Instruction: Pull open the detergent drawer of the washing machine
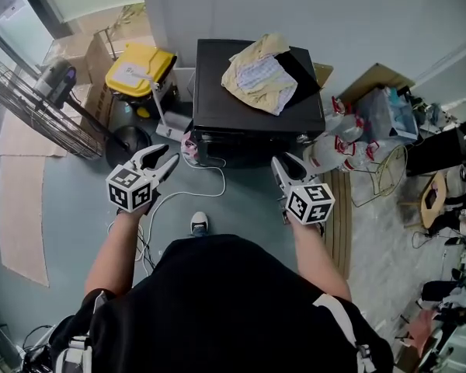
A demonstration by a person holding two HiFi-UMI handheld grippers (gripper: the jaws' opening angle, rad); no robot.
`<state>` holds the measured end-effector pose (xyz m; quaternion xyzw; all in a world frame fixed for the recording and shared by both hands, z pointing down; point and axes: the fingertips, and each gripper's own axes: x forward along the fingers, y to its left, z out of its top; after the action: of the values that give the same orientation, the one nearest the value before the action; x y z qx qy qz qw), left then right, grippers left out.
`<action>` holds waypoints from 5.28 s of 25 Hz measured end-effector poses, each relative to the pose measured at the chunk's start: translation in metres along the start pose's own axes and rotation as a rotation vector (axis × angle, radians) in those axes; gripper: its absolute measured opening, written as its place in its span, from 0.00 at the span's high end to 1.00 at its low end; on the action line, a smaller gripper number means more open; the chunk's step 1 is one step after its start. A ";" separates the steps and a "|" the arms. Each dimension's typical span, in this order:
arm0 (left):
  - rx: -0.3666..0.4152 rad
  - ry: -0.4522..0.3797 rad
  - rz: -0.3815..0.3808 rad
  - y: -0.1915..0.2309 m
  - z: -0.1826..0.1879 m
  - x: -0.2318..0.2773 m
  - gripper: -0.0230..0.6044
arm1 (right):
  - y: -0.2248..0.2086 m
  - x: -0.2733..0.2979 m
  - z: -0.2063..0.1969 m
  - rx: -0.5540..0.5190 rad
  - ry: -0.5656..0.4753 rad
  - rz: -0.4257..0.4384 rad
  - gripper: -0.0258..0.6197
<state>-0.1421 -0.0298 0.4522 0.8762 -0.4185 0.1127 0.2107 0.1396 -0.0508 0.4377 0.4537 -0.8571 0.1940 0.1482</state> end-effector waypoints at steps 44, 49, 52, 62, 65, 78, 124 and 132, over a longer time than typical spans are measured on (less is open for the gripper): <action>-0.001 0.215 -0.178 0.078 -0.052 0.087 0.70 | -0.022 0.094 -0.061 0.054 0.181 -0.144 0.78; -0.006 0.238 -0.173 0.080 -0.058 0.092 0.70 | -0.027 0.107 -0.073 0.063 0.208 -0.127 0.78; -0.011 0.249 -0.165 0.081 -0.062 0.097 0.70 | -0.030 0.114 -0.082 0.061 0.224 -0.110 0.78; -0.073 0.283 -0.160 0.096 -0.080 0.126 0.70 | -0.051 0.145 -0.097 0.092 0.270 -0.075 0.77; -0.088 0.300 -0.153 0.101 -0.087 0.134 0.70 | -0.055 0.156 -0.103 0.090 0.288 -0.060 0.77; -0.095 0.379 -0.131 0.117 -0.119 0.170 0.70 | -0.072 0.194 -0.129 0.070 0.351 -0.003 0.77; -0.122 0.499 -0.136 0.134 -0.187 0.239 0.77 | -0.078 0.264 -0.188 0.101 0.453 0.128 0.75; -0.096 0.505 -0.143 0.133 -0.187 0.242 0.78 | -0.078 0.265 -0.188 0.097 0.437 0.133 0.77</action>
<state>-0.0992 -0.1835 0.7447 0.8366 -0.2947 0.2928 0.3571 0.0752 -0.1944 0.7329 0.3501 -0.8222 0.3380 0.2952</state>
